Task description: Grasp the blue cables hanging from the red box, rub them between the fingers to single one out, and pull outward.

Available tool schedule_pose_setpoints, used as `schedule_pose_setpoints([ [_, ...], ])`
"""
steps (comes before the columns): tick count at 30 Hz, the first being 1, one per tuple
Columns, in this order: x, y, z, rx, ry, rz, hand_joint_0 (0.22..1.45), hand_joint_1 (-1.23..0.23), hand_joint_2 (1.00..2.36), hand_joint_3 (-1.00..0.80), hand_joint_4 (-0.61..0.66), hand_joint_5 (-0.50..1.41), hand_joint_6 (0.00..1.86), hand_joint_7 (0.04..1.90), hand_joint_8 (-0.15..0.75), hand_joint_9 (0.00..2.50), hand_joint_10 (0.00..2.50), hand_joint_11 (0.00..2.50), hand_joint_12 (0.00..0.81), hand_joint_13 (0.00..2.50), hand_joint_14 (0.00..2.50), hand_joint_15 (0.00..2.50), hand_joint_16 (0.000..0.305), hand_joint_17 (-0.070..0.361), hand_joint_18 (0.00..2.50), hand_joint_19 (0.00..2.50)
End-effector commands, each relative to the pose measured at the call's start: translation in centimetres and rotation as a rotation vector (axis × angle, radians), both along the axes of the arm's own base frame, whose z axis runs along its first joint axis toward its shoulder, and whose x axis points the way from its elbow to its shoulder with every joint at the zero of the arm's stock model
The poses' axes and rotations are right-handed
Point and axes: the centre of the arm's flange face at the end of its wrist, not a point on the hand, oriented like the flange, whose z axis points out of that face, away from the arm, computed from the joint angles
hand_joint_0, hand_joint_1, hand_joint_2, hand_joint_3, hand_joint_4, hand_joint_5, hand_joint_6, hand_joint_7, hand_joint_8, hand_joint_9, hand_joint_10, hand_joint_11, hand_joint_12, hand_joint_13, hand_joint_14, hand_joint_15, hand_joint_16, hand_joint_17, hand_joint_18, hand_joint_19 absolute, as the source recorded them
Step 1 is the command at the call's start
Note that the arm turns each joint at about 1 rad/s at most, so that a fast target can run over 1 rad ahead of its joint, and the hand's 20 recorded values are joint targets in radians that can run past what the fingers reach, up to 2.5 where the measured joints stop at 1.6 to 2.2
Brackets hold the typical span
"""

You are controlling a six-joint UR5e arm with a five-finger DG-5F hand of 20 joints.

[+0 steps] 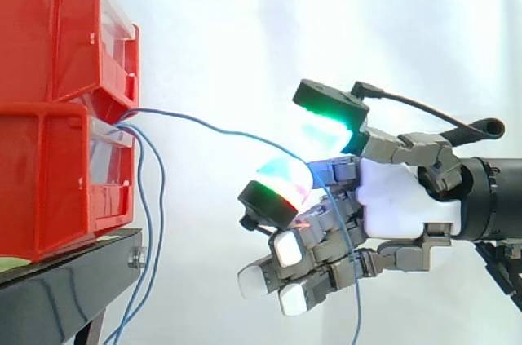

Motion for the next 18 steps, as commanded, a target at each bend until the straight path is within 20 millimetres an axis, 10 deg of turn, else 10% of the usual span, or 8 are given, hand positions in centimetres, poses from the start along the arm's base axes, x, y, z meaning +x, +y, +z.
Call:
schedule_pose_setpoints([
  [1, 0.00, -0.07, 0.03, -0.001, -0.001, -0.001, 0.52, -0.42, 1.01, -0.40, 0.12, -0.13, 0.86, 0.98, 0.309, 0.87, 0.01, 0.43, 0.385, 0.55, 0.01, 0.27, 0.051, 0.114, 0.54, 0.40],
  [18, 0.00, -0.07, 0.03, 0.001, -0.001, -0.001, 0.54, -0.61, 1.01, -0.11, 0.16, -0.13, 0.87, 0.96, 0.353, 0.90, 0.01, 0.42, 0.432, 0.59, 0.01, 0.25, 0.061, 0.137, 0.63, 0.34],
])
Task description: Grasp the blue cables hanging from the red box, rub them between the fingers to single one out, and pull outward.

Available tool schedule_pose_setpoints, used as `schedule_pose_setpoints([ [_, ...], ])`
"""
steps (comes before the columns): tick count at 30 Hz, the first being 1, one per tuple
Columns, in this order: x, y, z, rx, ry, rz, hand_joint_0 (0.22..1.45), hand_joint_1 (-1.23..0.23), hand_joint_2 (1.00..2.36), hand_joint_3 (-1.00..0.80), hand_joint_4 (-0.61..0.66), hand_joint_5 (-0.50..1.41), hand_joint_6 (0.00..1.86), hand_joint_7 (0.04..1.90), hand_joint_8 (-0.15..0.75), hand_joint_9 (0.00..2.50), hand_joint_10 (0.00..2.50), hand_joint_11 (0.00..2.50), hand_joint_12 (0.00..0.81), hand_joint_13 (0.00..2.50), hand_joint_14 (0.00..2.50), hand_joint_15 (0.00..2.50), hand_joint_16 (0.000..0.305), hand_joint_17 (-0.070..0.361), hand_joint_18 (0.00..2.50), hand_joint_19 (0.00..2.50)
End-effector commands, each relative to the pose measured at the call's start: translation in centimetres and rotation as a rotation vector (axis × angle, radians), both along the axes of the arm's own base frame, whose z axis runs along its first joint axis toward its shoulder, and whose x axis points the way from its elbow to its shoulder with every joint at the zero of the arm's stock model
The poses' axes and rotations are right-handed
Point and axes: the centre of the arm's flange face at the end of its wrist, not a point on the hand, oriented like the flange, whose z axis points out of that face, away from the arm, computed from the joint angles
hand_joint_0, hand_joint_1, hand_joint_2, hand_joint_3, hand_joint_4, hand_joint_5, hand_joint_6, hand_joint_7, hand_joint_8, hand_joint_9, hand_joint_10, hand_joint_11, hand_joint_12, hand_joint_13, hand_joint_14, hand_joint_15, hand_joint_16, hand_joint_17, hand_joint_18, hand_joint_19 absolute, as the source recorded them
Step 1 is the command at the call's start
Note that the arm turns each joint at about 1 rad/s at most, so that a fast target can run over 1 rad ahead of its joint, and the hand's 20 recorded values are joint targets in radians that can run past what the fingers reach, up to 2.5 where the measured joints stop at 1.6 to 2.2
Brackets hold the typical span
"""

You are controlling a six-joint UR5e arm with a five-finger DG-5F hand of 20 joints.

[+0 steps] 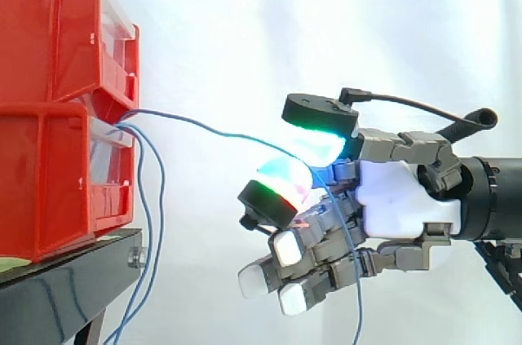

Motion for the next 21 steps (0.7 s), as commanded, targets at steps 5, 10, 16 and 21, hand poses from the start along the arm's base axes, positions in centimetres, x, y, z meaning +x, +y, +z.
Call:
schedule_pose_setpoints([
  [5, 0.02, 0.09, 0.00, 0.001, 0.000, 0.001, 0.54, -0.62, 1.01, -0.12, 0.16, -0.13, 0.87, 0.95, 0.349, 0.90, 0.01, 0.42, 0.429, 0.59, 0.01, 0.25, 0.060, 0.135, 0.63, 0.35],
  [10, 0.02, 0.09, 0.00, 0.001, 0.000, 0.001, 0.54, -0.63, 1.01, -0.12, 0.16, -0.13, 0.88, 0.95, 0.347, 0.90, 0.01, 0.42, 0.429, 0.60, 0.01, 0.25, 0.060, 0.136, 0.63, 0.34],
  [16, 0.00, -0.03, 0.00, 0.001, 0.000, 0.000, 0.51, -0.65, 1.01, -0.23, 0.16, -0.14, 0.88, 0.93, 0.338, 0.88, 0.01, 0.43, 0.418, 0.58, 0.01, 0.25, 0.058, 0.131, 0.61, 0.36],
  [21, -0.05, -0.03, -0.08, 0.001, 0.003, 0.000, 0.50, -0.63, 1.01, -0.33, 0.15, -0.14, 0.87, 0.95, 0.311, 0.86, 0.01, 0.44, 0.387, 0.55, 0.01, 0.26, 0.052, 0.116, 0.56, 0.39],
])
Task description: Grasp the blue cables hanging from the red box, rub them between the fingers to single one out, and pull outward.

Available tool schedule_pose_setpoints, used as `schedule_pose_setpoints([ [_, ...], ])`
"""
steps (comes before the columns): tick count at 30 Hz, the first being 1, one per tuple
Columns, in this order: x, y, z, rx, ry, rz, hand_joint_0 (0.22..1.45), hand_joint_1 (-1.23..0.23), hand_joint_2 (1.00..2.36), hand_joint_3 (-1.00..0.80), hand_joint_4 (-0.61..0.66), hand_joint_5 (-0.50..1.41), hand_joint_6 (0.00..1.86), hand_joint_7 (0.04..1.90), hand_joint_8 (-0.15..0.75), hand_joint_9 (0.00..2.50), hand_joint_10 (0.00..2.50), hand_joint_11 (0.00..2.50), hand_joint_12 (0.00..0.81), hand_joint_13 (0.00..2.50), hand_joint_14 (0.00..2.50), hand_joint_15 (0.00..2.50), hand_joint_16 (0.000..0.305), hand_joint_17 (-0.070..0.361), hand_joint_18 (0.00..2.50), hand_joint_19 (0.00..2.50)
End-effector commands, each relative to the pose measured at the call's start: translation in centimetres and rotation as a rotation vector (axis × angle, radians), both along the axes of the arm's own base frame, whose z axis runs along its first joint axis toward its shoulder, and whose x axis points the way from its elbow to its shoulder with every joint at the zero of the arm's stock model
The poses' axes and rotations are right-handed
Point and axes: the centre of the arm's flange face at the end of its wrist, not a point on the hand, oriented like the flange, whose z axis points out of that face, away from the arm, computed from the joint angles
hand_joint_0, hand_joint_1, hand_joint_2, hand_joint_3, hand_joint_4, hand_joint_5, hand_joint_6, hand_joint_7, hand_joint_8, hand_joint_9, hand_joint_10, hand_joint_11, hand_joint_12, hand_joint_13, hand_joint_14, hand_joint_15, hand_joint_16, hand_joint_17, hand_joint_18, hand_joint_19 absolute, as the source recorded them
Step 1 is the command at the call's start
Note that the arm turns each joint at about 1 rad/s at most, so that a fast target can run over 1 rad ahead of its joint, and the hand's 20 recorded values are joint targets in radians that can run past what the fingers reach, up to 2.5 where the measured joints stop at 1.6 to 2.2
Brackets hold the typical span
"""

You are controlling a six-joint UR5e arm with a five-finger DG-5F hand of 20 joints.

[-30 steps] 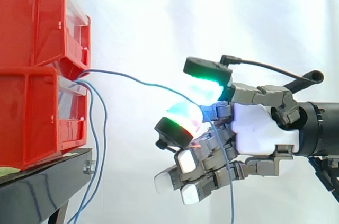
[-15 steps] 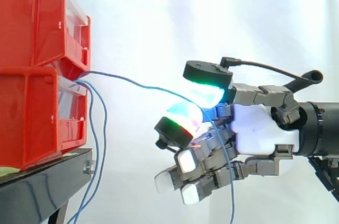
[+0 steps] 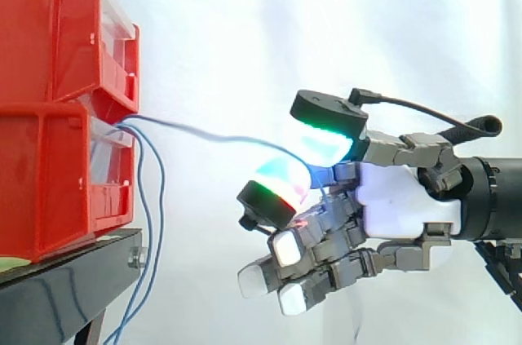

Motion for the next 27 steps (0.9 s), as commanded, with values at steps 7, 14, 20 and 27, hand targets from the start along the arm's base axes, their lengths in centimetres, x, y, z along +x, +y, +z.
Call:
schedule_pose_setpoints([
  [7, -0.05, -0.05, -0.03, 0.001, 0.004, -0.001, 0.49, -0.62, 1.01, -0.34, 0.14, -0.14, 0.86, 0.95, 0.313, 0.86, 0.01, 0.44, 0.392, 0.56, 0.01, 0.27, 0.052, 0.118, 0.56, 0.39],
  [14, -0.03, 0.06, -0.03, 0.001, 0.004, 0.001, 0.51, -0.64, 1.01, -0.29, 0.14, -0.14, 0.85, 0.99, 0.310, 0.86, 0.01, 0.44, 0.386, 0.56, 0.01, 0.27, 0.051, 0.115, 0.55, 0.39],
  [20, -0.06, -0.05, -0.05, 0.001, 0.006, -0.001, 0.54, -0.70, 1.01, -0.15, 0.14, -0.13, 0.87, 0.98, 0.338, 0.89, 0.01, 0.43, 0.420, 0.59, 0.01, 0.25, 0.059, 0.133, 0.62, 0.36],
  [27, -0.09, -0.05, -0.08, 0.003, 0.009, -0.001, 0.56, -0.76, 1.01, -0.06, 0.13, -0.12, 0.89, 1.00, 0.340, 0.90, 0.01, 0.42, 0.421, 0.60, 0.01, 0.25, 0.059, 0.132, 0.63, 0.35],
])
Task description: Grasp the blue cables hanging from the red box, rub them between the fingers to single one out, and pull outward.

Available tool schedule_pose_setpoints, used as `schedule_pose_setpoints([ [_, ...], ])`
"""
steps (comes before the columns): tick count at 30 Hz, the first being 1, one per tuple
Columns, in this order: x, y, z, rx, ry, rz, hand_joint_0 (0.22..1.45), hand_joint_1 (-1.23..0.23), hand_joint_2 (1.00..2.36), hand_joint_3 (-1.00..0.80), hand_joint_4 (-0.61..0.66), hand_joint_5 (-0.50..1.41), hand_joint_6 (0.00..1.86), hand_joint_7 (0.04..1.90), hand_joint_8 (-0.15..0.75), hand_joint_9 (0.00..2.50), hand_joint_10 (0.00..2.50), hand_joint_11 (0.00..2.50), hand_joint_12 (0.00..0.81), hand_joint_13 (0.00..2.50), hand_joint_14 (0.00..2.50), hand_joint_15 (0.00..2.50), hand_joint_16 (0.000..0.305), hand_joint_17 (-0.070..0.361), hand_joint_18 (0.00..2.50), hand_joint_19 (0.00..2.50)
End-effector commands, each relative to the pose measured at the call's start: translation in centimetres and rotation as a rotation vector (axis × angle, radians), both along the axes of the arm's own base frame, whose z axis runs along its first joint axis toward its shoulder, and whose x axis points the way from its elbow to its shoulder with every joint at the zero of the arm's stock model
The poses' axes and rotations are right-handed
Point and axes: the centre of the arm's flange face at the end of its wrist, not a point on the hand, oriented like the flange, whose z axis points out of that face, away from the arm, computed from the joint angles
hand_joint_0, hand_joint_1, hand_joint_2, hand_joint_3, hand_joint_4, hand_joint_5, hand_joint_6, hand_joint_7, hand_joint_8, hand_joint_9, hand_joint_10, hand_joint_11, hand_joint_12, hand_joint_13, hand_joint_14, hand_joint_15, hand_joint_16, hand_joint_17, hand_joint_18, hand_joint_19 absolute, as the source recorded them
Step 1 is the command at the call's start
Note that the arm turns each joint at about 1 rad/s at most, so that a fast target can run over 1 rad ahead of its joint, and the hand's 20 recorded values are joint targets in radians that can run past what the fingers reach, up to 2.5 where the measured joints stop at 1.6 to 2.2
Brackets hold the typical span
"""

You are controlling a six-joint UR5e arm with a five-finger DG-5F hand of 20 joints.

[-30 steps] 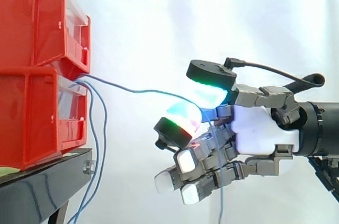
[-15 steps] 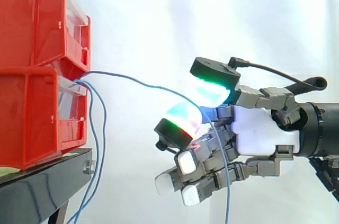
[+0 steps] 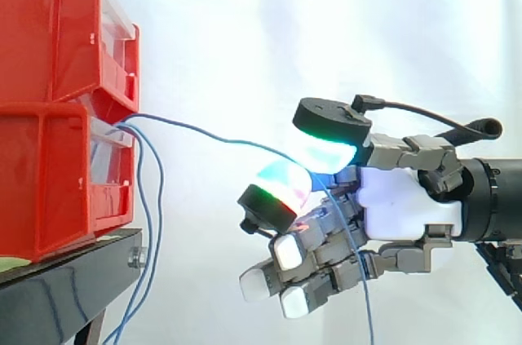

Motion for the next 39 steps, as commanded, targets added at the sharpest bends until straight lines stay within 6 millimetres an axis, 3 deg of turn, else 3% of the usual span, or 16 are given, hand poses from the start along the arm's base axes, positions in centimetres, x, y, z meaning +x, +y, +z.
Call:
schedule_pose_setpoints([
  [1, -0.01, 0.00, -0.01, 0.001, 0.001, 0.000, 0.56, -0.77, 1.01, -0.05, 0.12, -0.12, 0.89, 1.00, 0.336, 0.90, 0.01, 0.42, 0.421, 0.60, 0.01, 0.25, 0.059, 0.132, 0.62, 0.35],
  [22, -0.34, 0.10, -0.36, 0.078, 0.040, 0.000, 0.62, -0.84, 1.02, 0.07, -0.10, -0.12, 0.91, 1.11, 0.319, 0.91, 0.02, 0.44, 0.394, 0.60, 0.01, 0.25, 0.054, 0.121, 0.61, 0.37],
  [39, -0.33, 0.52, -0.46, 0.097, 0.045, 0.001, 0.62, -0.83, 1.01, 0.10, -0.14, -0.12, 0.92, 1.12, 0.323, 0.93, 0.01, 0.43, 0.396, 0.63, 0.01, 0.26, 0.054, 0.121, 0.63, 0.36],
])
